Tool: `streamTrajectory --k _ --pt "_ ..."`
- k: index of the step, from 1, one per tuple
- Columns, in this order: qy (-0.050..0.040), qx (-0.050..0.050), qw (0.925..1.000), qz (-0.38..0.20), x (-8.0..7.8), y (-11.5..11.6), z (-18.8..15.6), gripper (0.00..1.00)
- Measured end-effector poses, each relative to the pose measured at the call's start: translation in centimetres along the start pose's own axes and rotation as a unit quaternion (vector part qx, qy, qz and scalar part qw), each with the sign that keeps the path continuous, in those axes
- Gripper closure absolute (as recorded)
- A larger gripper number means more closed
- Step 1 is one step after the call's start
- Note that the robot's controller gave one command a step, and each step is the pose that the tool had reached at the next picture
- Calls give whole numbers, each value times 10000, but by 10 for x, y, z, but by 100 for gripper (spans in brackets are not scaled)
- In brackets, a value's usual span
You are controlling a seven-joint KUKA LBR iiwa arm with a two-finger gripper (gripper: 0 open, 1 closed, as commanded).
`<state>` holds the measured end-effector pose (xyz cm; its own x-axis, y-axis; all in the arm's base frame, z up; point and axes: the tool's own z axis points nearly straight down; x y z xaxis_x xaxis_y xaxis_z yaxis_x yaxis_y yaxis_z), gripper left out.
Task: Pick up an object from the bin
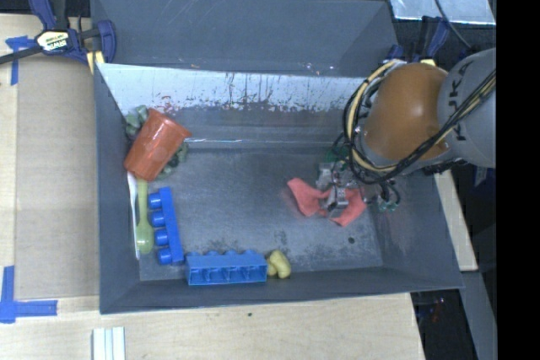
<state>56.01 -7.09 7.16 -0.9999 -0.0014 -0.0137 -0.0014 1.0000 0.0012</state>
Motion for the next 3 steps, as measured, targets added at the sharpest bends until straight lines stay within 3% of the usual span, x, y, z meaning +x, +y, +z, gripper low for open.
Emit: streamTrajectory --k 1,2,3 --pt "18 -3 10000 -94 8 -5 -62 100" --pt "-33 9 9903 -1386 11 -30 -58 100" --pt "20 -18 9817 -1905 20 -27 -101 100"
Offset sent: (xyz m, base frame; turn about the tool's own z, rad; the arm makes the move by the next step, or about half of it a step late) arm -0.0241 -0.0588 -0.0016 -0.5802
